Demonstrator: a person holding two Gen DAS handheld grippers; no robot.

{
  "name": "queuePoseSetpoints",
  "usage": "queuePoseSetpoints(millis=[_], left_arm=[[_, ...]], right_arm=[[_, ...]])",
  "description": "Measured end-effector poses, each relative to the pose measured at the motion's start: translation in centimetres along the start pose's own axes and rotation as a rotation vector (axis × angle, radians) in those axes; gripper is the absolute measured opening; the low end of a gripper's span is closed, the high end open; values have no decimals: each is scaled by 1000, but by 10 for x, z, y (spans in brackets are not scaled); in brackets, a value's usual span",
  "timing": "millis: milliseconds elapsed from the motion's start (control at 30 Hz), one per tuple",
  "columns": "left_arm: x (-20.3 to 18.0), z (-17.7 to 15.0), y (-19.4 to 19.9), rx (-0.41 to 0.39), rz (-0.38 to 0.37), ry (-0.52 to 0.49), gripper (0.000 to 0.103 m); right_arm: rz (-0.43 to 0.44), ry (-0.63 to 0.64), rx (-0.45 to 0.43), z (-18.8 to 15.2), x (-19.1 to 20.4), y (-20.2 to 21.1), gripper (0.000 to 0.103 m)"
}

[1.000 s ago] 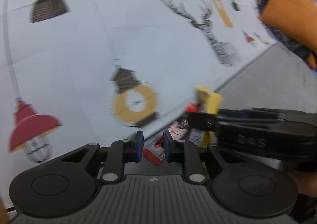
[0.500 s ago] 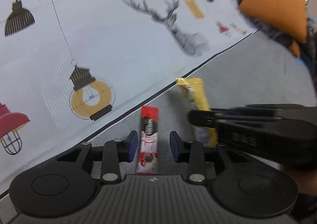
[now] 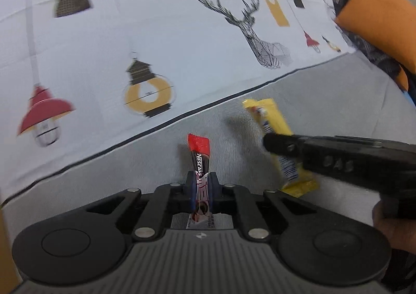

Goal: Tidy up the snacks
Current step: 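Carry the stick and yellow bar over the box and open both tools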

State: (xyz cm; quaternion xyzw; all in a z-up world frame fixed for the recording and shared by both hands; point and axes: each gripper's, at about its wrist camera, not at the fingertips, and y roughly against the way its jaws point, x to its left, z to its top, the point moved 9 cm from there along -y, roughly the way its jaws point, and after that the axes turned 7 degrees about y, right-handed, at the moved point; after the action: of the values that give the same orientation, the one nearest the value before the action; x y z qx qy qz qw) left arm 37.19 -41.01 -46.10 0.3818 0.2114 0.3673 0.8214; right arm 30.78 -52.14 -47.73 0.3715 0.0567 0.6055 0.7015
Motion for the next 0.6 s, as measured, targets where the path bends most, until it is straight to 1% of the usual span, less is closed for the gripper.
queuePoseSetpoints(millis=[133, 167, 267, 333, 433, 500, 600], left_arm=[[5, -3, 48, -39, 8, 80, 9], [7, -5, 62, -56, 22, 96, 9], [10, -5, 105, -104, 36, 133, 9], [12, -4, 134, -133, 47, 141, 9], [23, -4, 183, -171, 81, 173, 9], [35, -6, 214, -191, 93, 220, 9], [59, -8, 260, -246, 144, 270, 9]], right_arm=[[4, 8, -35, 0, 16, 40, 15], [8, 20, -34, -3, 22, 49, 15], [28, 48, -32, -9, 43, 74, 15], [48, 69, -39, -11, 59, 90, 15], [91, 109, -57, -10, 94, 114, 15], [124, 151, -69, -9, 123, 130, 15], [183, 197, -91, -3, 170, 153, 15]])
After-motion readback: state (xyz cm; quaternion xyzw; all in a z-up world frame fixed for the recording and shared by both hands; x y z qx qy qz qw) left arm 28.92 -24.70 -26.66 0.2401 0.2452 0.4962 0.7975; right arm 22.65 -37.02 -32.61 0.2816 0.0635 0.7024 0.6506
